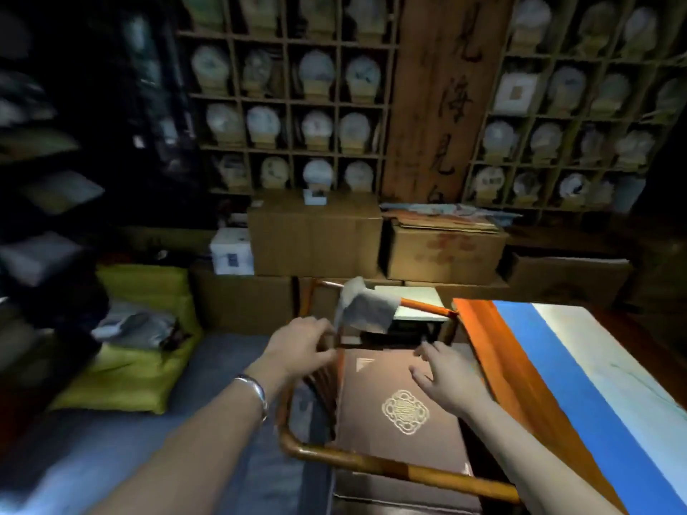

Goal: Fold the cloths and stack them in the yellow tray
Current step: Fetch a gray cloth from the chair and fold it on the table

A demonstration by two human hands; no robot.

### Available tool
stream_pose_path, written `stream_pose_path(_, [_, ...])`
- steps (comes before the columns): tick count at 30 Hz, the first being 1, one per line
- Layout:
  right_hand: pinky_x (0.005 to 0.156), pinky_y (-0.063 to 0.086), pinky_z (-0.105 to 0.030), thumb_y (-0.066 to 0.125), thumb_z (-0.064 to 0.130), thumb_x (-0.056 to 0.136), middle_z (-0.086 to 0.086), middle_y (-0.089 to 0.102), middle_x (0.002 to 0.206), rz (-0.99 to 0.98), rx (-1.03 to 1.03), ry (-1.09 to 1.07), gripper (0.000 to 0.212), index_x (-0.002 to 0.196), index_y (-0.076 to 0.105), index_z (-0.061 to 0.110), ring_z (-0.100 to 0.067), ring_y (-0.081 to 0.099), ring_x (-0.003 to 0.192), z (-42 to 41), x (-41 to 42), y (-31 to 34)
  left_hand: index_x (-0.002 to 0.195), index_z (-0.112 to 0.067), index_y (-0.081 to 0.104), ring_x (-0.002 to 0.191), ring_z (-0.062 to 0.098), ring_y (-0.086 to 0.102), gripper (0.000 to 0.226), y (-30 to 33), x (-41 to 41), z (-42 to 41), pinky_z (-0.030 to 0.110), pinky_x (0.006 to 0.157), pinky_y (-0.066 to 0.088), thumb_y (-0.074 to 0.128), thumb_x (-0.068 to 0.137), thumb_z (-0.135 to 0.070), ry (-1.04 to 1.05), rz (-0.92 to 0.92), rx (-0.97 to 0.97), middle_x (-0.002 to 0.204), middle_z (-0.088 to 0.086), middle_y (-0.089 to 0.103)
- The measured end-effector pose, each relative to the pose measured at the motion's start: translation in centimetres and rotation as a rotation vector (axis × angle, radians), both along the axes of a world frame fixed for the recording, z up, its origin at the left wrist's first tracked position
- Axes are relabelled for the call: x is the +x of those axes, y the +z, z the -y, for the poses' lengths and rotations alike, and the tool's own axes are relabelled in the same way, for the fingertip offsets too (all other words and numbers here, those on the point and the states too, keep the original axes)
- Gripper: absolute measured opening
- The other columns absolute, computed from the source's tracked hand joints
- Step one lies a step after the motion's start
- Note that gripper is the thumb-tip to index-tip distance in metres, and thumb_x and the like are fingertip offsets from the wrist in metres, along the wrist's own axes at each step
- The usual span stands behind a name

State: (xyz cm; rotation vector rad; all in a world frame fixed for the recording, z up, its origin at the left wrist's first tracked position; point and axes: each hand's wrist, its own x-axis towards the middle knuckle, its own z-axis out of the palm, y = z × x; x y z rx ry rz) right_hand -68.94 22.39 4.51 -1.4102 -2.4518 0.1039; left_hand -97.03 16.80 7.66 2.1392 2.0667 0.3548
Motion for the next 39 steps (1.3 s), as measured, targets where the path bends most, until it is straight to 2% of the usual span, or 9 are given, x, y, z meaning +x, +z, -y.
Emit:
stream_pose_path(5, [0.069, 0.051, -0.027, 0.047, 0.049, 0.089, 0.004, 0.062, 0.113, -0.003, -0.012, 0.141, 0.035, 0.118, 0.053, 0.029, -0.016, 0.060, 0.100, -3.0, -12.8, -0.4, 0.130, -0.026, 0.049, 0.121, 0.023, 0.049, 0.051, -0.6, -10.2, 2.3, 0.037, 0.096, 0.047, 0.054, 0.086, -0.050, 0.187, 0.025, -0.026, 0.128, 0.001, 0.057])
stream_pose_path(9, [0.074, 0.054, -0.035, 0.046, 0.045, 0.091, 0.002, 0.061, 0.106, -0.013, -0.057, 0.215, 0.026, 0.108, 0.055, 0.027, -0.016, 0.059, 0.096, -5.1, -20.1, -0.7, 0.132, -0.024, 0.048, 0.122, 0.023, 0.048, 0.052, -1.4, -15.6, 1.7, 0.041, 0.099, 0.045, 0.054, 0.087, -0.049, 0.243, 0.034, -0.070, 0.128, 0.003, 0.056])
stream_pose_path(15, [0.072, 0.054, -0.036, 0.043, 0.045, 0.091, 0.001, 0.057, 0.095, 0.020, -0.101, 0.173, 0.023, 0.099, 0.053, 0.025, -0.016, 0.058, 0.087, -11.3, -26.9, -2.8, 0.130, -0.024, 0.049, 0.121, 0.024, 0.049, 0.050, -3.4, -22.6, -4.9, 0.041, 0.099, 0.045, 0.056, 0.086, -0.046, 0.220, 0.036, -0.125, 0.129, 0.004, 0.056])
stream_pose_path(21, [0.063, 0.056, -0.032, 0.050, 0.043, 0.090, 0.003, 0.059, 0.099, -0.002, -0.120, -0.035, 0.023, 0.104, 0.054, 0.026, -0.012, 0.060, 0.082, -20.7, -29.9, -4.3, 0.130, -0.024, 0.049, 0.118, 0.024, 0.050, 0.049, -4.8, -27.3, -16.5, 0.039, 0.095, 0.047, 0.058, 0.087, -0.044, 0.039, 0.000, -0.200, 0.127, 0.005, 0.057])
stream_pose_path(25, [0.064, 0.055, -0.034, 0.051, 0.039, 0.091, -0.005, 0.061, 0.104, 0.015, -0.149, -0.211, 0.029, 0.114, 0.053, 0.020, -0.019, 0.061, 0.084, -26.0, -29.8, -4.5, 0.130, -0.024, 0.050, 0.116, 0.022, 0.052, 0.049, -4.0, -29.9, -24.8, 0.038, 0.092, 0.048, 0.059, 0.086, -0.042, -0.094, -0.007, -0.213, 0.125, 0.004, 0.058])
stream_pose_path(29, [0.063, 0.043, -0.028, 0.053, 0.035, 0.092, -0.010, 0.060, 0.111, 0.036, -0.168, -0.354, 0.035, 0.120, 0.052, 0.014, -0.025, 0.059, 0.094, -29.3, -31.2, -4.4, 0.129, -0.026, 0.052, 0.113, 0.019, 0.055, 0.047, -3.8, -32.4, -31.4, 0.037, 0.090, 0.050, 0.060, 0.086, -0.041, -0.142, 0.082, -0.214, 0.125, 0.001, 0.058])
stream_pose_path(33, [0.059, 0.037, -0.026, 0.056, 0.035, 0.091, -0.008, 0.061, 0.107, 0.029, -0.175, -0.455, 0.034, 0.118, 0.052, 0.015, -0.026, 0.060, 0.093, -30.9, -33.9, -4.4, 0.128, -0.026, 0.053, 0.115, 0.018, 0.056, 0.046, -4.5, -34.6, -37.2, 0.037, 0.091, 0.051, 0.061, 0.086, -0.042, -0.253, 0.083, -0.186, 0.128, -0.001, 0.059])
stream_pose_path(36, [0.060, 0.040, -0.029, 0.056, 0.036, 0.089, -0.009, 0.061, 0.105, 0.038, -0.176, -0.531, 0.034, 0.116, 0.051, 0.016, -0.029, 0.060, 0.095, -32.6, -36.1, -4.7, 0.127, -0.026, 0.054, 0.113, 0.018, 0.058, 0.046, -4.9, -36.0, -41.5, 0.038, 0.089, 0.052, 0.061, 0.084, -0.042, -0.393, 0.057, -0.174, 0.125, -0.001, 0.060])
stream_pose_path(39, [0.070, 0.048, -0.037, 0.057, 0.037, 0.087, -0.013, 0.061, 0.109, 0.052, -0.187, -0.669, 0.038, 0.116, 0.054, 0.013, -0.033, 0.058, 0.102, -33.3, -38.1, -4.3, 0.126, -0.023, 0.055, 0.113, 0.021, 0.058, 0.045, -5.0, -37.3, -45.5, 0.039, 0.091, 0.051, 0.061, 0.085, -0.039, -0.544, 0.047, -0.169, 0.125, 0.002, 0.060])
